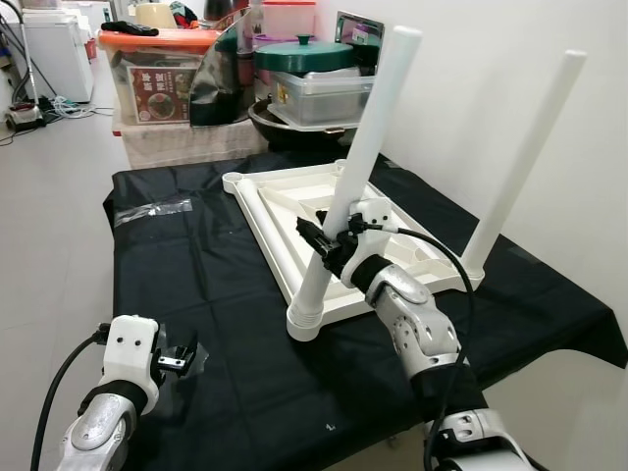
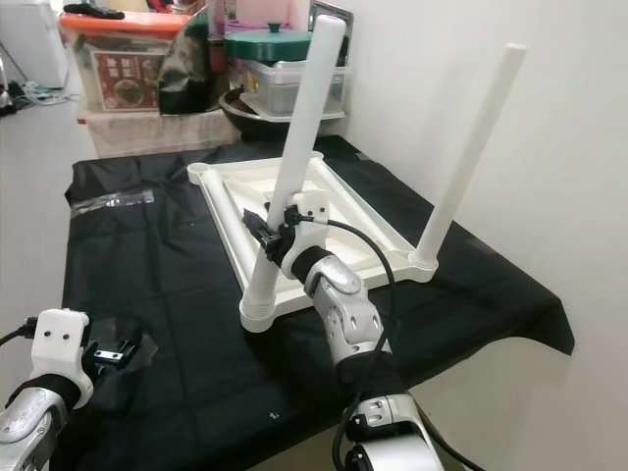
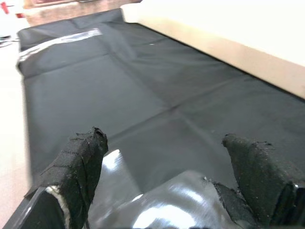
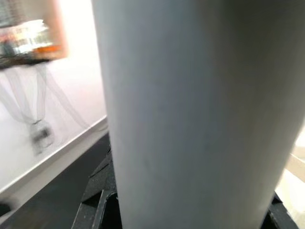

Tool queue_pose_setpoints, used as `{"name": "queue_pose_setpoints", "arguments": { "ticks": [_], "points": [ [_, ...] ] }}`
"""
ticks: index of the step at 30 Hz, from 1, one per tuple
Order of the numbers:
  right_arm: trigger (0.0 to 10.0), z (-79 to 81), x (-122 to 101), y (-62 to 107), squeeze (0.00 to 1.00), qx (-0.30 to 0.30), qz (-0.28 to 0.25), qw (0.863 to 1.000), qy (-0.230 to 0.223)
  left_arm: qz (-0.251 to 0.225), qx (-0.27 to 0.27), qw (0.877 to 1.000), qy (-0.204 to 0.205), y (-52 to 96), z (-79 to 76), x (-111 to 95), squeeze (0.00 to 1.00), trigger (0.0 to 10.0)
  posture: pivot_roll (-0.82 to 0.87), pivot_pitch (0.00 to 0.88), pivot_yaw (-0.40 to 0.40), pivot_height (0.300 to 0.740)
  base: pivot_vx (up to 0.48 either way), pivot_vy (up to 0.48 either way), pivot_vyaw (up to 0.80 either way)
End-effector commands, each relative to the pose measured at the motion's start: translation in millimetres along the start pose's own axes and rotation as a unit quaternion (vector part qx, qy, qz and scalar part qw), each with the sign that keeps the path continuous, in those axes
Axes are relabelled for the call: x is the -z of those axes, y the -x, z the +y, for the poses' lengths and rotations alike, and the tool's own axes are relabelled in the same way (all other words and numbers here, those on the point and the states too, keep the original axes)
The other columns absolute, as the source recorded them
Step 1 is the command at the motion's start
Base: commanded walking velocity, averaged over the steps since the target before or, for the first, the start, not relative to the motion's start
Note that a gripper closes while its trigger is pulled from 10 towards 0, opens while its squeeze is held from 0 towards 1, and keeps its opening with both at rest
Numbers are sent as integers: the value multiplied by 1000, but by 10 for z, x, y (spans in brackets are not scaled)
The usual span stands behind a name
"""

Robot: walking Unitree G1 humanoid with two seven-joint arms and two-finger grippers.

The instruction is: Building children table

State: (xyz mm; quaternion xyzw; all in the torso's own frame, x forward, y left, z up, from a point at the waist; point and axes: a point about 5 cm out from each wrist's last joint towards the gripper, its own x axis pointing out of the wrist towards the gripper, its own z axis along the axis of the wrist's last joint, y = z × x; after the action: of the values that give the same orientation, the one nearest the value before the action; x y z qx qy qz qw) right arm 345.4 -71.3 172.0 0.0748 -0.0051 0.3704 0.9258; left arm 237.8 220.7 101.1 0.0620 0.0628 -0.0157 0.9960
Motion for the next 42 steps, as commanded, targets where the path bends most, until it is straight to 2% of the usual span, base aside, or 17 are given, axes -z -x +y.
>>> {"name": "queue_pose_setpoints", "arguments": {
  "ticks": [1, 3, 4, 6, 7, 9, 10, 14, 21, 31, 35, 36, 37, 38, 39, 41, 42],
  "points": [
    [0, 98, 719, 162, 0, -22, 163, 983, -75, 1, 8, 1000, -1, -16, -11, 3, 0, 10000, 48, 0, -59, 740, 0, 0, 0],
    [0, 183, 675, 182, 0, -112, 172, 978, -46, -1, 10, 1000, -1, -30, -11, -9, 0, 10000, 46, 0, -59, 740, 0, 0, 0],
    [0, 183, 675, 182, 0, -112, 172, 978, -46, -1, 10, 1000, -1, -30, -11, -9, 0, 10000, 46, 0, -59, 740, 0, 0, 0],
    [0, 175, 614, 215, 0, -197, 197, 960, -2, -1, 12, 1000, -2, -36, -12, -14, 0, 10000, 47, 0, -64, 740, 0, 0, 0],
    [0, 175, 614, 215, 0, -197, 197, 960, -2, -1, 12, 1000, -2, -36, -12, -14, 0, 10000, 47, 0, -64, 740, 0, 0, 0],
    [0, 119, 547, 219, 0, -251, 223, 942, 21, -1, 13, 1000, -2, -39, -13, -13, 0, 10000, 48, 0, -70, 740, 0, 0, 0],
    [0, 119, 547, 219, 0, -251, 223, 942, 21, -1, 13, 1000, -2, -39, -13, -13, 0, 10000, 48, 0, -70, 740, 0, 0, 0],
    [0, 58, 346, 96, 0, -318, 235, 918, 25, 0, 12, 1000, 3, -16, -46, 15, 0, 10000, 65, 0, -93, 740, 0, 0, 0],
    [0, 59, 304, 10, 0, -327, 230, 916, 13, 3, 10, 1000, 7, 9, -57, 38, 0, 10000, 78, 0, -112, 740, 0, 0, 0],
    [0, 18, 419, 83, 0, -320, 214, 923, -11, 7, 6, 1000, 11, 39, -51, 61, 0, 10000, 74, 0, -110, 740, 0, 0, 0],
    [0, -28, 477, 85, 0, -279, 202, 939, 2, 9, 7, 1000, 12, 42, -56, 69, 0, 10000, 69, 0, -106, 740, 0, 0, 0],
    [0, -68, 481, 43, 0, -224, 189, 956, 10, 9, 8, 1000, 13, 42, -58, 71, 0, 10000, 69, 0, -106, 740, 0, 0, 0],
    [0, -154, 480, -14, 0, -130, 180, 975, 29, 9, 8, 1000, 13, 44, -61, 71, 0, 10000, 70, 0, -106, 740, 0, 0, 0],
    [0, -252, 473, -44, 0, -33, 171, 984, 28, 9, 8, 1000, 13, 47, -65, 71, 0, 10000, 70, 0, -106, 740, 0, 0, 0],
    [0, -252, 473, -44, 0, -33, 171, 984, 28, 9, 8, 1000, 13, 47, -65, 71, 0, 10000, 70, 0, -106, 740, 0, 0, 0],
    [0, -410, 470, -27, 0, 112, 165, 979, 30, 10, 7, 1000, 13, 60, -65, 75, 0, 10000, 69, 0, -104, 740, 0, 0, 0],
    [0, -410, 470, -27, 0, 112, 165, 979, 30, 10, 7, 1000, 13, 60, -65, 75, 0, 10000, 69, 0, -104, 740, 0, 0, 0]
  ]
}}
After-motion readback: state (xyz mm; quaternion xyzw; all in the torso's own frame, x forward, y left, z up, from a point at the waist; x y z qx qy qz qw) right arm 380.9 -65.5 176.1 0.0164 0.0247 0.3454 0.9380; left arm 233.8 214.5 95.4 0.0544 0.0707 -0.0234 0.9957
